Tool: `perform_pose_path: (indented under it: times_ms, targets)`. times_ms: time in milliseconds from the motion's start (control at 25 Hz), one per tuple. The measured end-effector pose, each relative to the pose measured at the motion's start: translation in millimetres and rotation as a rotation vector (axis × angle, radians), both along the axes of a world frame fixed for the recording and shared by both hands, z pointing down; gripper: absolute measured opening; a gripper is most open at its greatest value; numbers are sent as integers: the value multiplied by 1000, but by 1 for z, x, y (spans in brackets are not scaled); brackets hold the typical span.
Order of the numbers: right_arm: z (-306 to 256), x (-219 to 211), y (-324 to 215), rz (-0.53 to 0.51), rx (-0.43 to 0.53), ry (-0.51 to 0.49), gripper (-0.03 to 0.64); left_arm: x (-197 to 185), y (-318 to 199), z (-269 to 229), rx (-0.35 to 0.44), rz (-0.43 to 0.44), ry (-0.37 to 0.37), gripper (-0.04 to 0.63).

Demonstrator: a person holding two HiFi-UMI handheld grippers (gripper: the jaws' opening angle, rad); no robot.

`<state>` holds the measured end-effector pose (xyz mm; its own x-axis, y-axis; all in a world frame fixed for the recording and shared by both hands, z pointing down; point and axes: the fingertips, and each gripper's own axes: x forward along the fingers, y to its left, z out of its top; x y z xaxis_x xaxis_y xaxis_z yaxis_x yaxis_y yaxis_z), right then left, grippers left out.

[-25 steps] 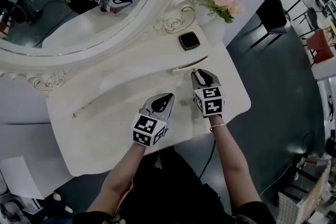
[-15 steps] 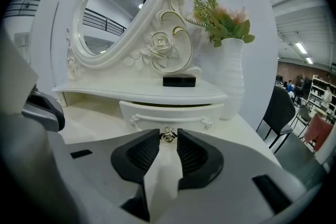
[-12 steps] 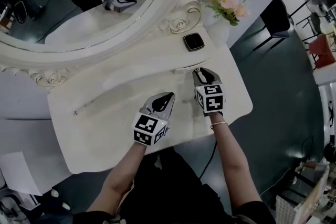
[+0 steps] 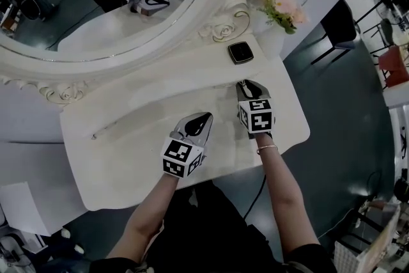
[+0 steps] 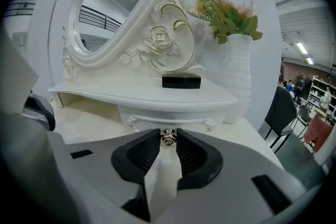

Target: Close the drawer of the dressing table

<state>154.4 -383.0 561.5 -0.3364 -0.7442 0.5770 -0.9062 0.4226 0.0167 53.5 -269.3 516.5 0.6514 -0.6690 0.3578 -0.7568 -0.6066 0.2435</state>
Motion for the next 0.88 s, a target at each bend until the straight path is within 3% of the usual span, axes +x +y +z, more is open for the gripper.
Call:
perform_pose_path:
  times_ms: [640, 880]
  targets:
    - [0, -4, -8, -14, 8, 18, 92, -9, 2, -1, 3, -17, -9, 6]
    - [-9, -3, -2, -23, 23, -4, 124, -6, 6, -4, 10, -3, -10, 5]
